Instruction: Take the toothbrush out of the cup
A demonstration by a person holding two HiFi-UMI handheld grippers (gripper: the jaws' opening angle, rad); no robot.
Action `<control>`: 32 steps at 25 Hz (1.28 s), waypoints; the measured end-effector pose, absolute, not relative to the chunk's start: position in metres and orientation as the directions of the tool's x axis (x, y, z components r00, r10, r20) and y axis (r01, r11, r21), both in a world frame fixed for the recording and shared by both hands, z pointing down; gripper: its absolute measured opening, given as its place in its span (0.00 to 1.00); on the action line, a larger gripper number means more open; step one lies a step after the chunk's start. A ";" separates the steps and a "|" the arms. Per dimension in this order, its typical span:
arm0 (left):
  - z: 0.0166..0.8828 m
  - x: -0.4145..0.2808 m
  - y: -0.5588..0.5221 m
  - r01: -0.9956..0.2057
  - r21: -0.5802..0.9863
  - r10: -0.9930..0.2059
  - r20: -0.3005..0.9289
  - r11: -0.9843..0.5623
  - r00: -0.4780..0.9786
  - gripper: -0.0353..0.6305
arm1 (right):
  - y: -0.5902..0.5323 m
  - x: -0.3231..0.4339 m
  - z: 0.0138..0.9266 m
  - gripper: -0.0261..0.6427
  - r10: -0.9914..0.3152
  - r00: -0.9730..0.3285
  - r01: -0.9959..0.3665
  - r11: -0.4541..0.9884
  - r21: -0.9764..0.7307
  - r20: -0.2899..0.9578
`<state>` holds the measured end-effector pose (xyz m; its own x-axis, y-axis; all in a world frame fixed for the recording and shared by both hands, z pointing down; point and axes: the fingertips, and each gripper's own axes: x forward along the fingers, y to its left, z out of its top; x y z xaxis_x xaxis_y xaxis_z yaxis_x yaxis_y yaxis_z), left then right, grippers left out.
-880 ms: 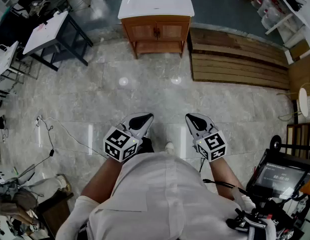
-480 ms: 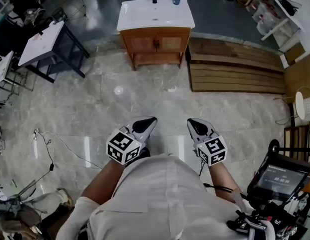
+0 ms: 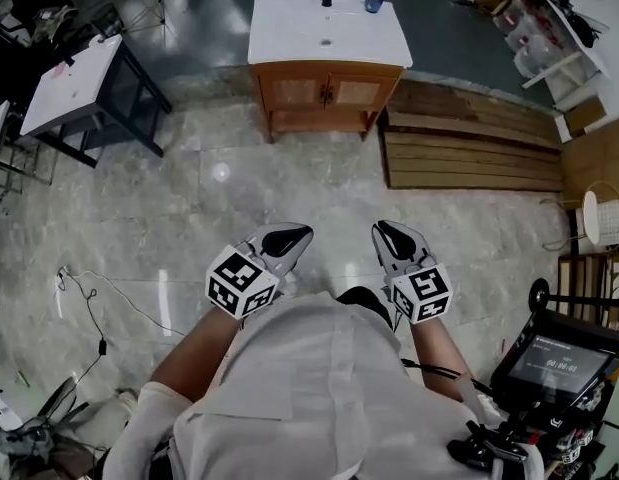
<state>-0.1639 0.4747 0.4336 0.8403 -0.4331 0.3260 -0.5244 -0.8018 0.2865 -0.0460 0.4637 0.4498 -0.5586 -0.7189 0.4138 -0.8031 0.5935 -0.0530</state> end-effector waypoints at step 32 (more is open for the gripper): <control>0.419 -0.077 0.177 -0.597 0.275 -0.498 0.354 -0.754 0.792 0.06 | 0.173 0.023 0.459 0.14 -0.665 -0.623 -0.758 0.644 -0.107 0.411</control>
<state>-0.0769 0.1771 0.4188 0.7916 -0.4980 0.3541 -0.5970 -0.7538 0.2746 0.0227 0.1728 0.4589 -0.6231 -0.6654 0.4111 -0.7579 0.6435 -0.1071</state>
